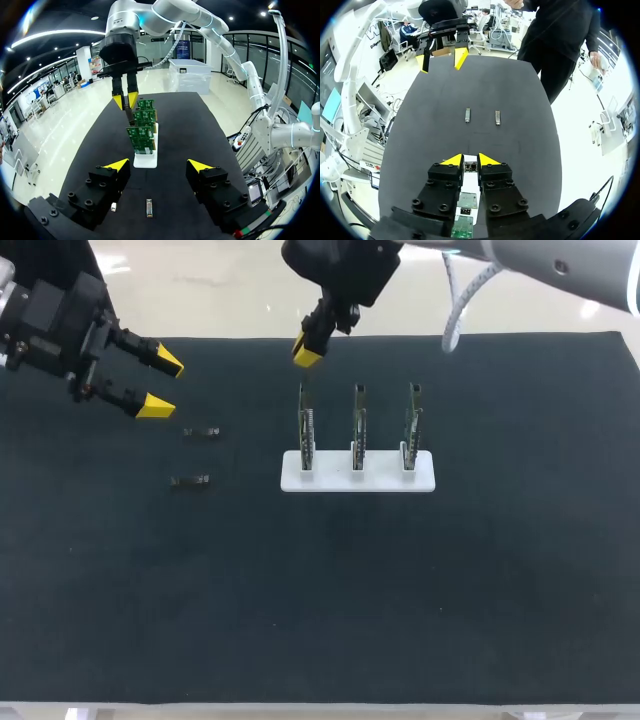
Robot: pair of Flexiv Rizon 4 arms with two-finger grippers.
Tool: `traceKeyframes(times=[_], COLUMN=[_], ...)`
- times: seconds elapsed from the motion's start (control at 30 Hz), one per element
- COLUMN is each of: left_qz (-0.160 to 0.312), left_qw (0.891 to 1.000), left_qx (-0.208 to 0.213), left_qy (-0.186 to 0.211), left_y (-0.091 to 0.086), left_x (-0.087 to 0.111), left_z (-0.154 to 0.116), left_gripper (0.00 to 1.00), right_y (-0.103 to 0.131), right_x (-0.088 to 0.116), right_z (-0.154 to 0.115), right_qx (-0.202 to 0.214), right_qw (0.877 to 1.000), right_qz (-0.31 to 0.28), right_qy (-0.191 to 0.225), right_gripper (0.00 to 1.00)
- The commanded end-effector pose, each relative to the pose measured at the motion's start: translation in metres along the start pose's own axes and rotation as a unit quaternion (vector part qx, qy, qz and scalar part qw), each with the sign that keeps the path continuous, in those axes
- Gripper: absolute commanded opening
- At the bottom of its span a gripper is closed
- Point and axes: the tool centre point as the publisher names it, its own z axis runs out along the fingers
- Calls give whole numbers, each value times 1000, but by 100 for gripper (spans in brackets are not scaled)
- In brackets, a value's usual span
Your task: Pick up the optical module with the left hand, and insert it into the network port with the right hand.
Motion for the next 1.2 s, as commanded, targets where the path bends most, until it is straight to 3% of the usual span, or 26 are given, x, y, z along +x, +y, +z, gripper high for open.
traceKeyframes(times=[0.03,0.97,1.0,1.03,1.07,1.2], left_qz=[0,0,0,0,0,0], left_qw=[1000,1000,1000,1000,1000,1000], left_qx=[1,1,1,1,1,1], left_qy=[2,2,2,2,2,2], left_y=[1,1,1,1,1,1], left_x=[0,0,0,0,0,0], left_z=[0,0,0,0,0,0], left_gripper=[100,100,100,100,100,100], right_y=[-1,-2,-2,-2,-2,-1], right_x=[-1,1,0,0,-1,-3], right_z=[0,10,10,9,8,5], right_qx=[0,18,16,17,17,16], right_qw=[1000,1000,1000,1000,1000,1000], right_qz=[0,7,5,5,6,8], right_qy=[0,-13,-14,-16,-19,-19], right_gripper=[0,0,9,49,100,100])
